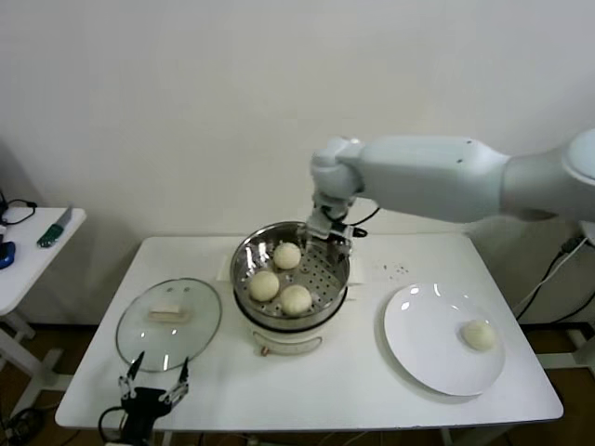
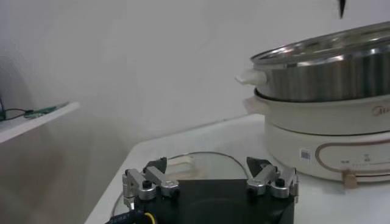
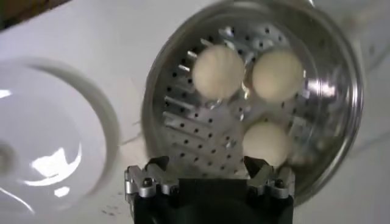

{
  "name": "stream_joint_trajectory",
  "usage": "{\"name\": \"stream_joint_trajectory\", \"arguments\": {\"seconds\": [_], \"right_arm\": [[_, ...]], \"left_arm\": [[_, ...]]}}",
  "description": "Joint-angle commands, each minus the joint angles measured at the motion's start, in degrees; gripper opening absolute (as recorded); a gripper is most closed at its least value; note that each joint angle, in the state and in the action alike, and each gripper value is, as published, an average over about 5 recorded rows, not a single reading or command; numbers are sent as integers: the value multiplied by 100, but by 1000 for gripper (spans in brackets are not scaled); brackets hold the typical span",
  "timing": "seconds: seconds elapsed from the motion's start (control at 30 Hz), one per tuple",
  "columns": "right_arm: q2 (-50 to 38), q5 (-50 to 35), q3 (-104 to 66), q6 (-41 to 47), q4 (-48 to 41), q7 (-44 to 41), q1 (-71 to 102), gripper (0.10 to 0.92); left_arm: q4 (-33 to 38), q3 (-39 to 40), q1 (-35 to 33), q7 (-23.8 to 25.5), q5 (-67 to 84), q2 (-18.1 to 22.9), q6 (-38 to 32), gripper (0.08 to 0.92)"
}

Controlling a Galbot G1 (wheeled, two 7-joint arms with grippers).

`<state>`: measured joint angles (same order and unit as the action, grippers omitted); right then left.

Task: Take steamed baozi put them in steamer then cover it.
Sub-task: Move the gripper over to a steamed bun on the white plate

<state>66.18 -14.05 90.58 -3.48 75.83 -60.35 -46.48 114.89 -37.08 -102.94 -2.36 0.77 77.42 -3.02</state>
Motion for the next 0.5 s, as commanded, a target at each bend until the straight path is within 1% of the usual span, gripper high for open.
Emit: {"name": "stream_joint_trajectory", "arguments": {"seconds": [0.03,0.1,0.2,0.37,0.5], "right_arm": [[-1965,-1944,272,2668,608,294,-206,823],[-2416,-1894,120,2935,753,346,13,823],[-2962,-1334,29,2928,822,318,377,823],[-3610,195,-267,2266,675,65,1244,823],[-3894,945,-917,1942,402,19,2178,823]], "left_arm": [[11,24,3,4,2,0,-8,823],[20,30,0,5,0,-2,-14,823],[51,33,0,7,-6,-4,-13,823],[125,18,1,11,-13,6,13,823],[133,8,17,7,-36,36,49,823]]}}
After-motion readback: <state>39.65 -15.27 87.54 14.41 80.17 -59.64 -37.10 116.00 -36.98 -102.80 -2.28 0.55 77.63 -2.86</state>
